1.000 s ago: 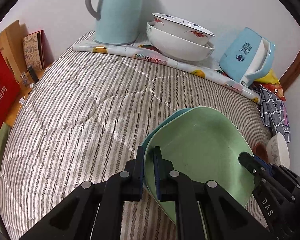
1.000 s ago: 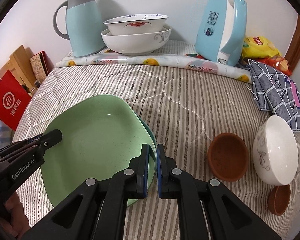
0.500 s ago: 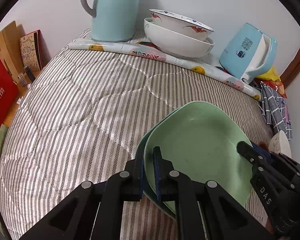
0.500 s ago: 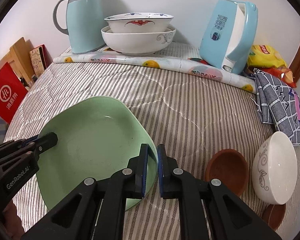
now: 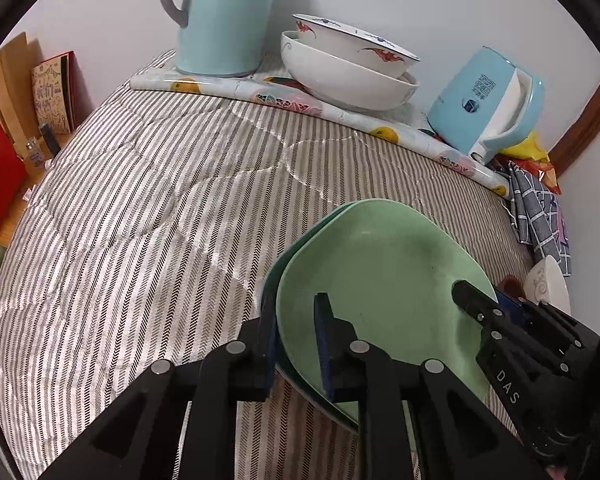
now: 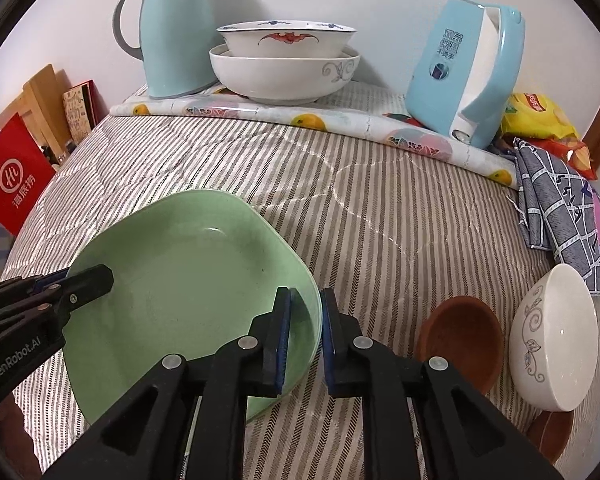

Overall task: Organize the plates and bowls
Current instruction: 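Lower the green plate onto the blue plate, then open both grippers and pull back from the green plate, then move each gripper toward its own small brown clay bowl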

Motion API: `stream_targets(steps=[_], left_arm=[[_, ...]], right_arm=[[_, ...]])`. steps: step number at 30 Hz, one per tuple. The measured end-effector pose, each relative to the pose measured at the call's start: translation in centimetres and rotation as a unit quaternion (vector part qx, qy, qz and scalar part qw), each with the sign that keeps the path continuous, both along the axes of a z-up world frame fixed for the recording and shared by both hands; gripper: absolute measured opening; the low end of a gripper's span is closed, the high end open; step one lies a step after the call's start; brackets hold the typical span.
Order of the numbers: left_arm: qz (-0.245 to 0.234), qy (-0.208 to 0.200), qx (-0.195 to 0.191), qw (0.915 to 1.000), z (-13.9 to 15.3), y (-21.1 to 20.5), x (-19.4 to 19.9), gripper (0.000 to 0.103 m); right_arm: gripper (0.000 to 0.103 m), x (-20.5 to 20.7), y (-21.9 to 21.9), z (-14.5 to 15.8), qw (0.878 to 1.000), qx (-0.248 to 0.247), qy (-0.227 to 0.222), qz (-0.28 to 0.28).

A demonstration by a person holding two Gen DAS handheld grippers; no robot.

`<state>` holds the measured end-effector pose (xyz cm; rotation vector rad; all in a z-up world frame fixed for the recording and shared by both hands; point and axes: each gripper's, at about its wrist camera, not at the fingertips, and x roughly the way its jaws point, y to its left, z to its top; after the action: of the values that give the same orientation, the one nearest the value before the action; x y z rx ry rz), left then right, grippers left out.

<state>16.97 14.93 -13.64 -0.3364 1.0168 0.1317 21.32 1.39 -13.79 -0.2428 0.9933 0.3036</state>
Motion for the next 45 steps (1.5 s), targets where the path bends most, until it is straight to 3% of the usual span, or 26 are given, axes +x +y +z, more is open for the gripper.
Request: stream_targets(steps=[5,7,9,10,11,24,33,40,45], left_arm=[[-0.007,-0.002,0.003,1.0,0.5,-0.5,-0.4,0.026],[-0.005,-0.006,0.004,1.0,0.8,-0.6,-0.7,0.03],[-0.007,-0.011,0.008,0.9999,1.3,-0.9,-0.9,0.041],[-0.005,-0.012,0.016,0.9998,1.5,-1.1,-1.0,0.051],[-0.002,-0.016,0.025,0.9996,1.7,-1.2,-1.2,0.053],[-0.013,-0.034,0.038,0.9986,3.5,-3.2,-2.5,0.053],[-0.037,-0.056,0.041,0.9969,5.2,-6.9,-2.9,0.053],[-0.055,-0.072,0.044,0.9949,6.1,-10.5,-3.2,0.053],[-0.064,-0.075,0.054,0.9937,6.4,-12.9,-2.9,0.053]], right_arm=[[0.031,-0.7,-0.3,0.3,1.0,0.002,-0.001,-0.001],[0.032,-1.1,-0.5,0.5,1.0,0.0,-0.005,-0.002],[0.033,-1.4,-0.8,0.7,1.0,0.005,-0.005,-0.003],[0.033,-1.5,-0.9,0.7,1.0,0.007,-0.004,-0.004],[0.033,-1.6,-1.0,0.7,1.0,0.007,-0.002,-0.003],[0.034,-3.9,-3.8,2.8,0.999,0.022,-0.019,-0.022],[0.057,-6.0,-11.2,5.9,0.993,0.056,-0.052,-0.09],[0.064,-7.6,-16.5,7.2,0.987,0.062,-0.08,-0.126],[0.064,-8.1,-20.2,7.3,0.983,0.071,-0.071,-0.154]])
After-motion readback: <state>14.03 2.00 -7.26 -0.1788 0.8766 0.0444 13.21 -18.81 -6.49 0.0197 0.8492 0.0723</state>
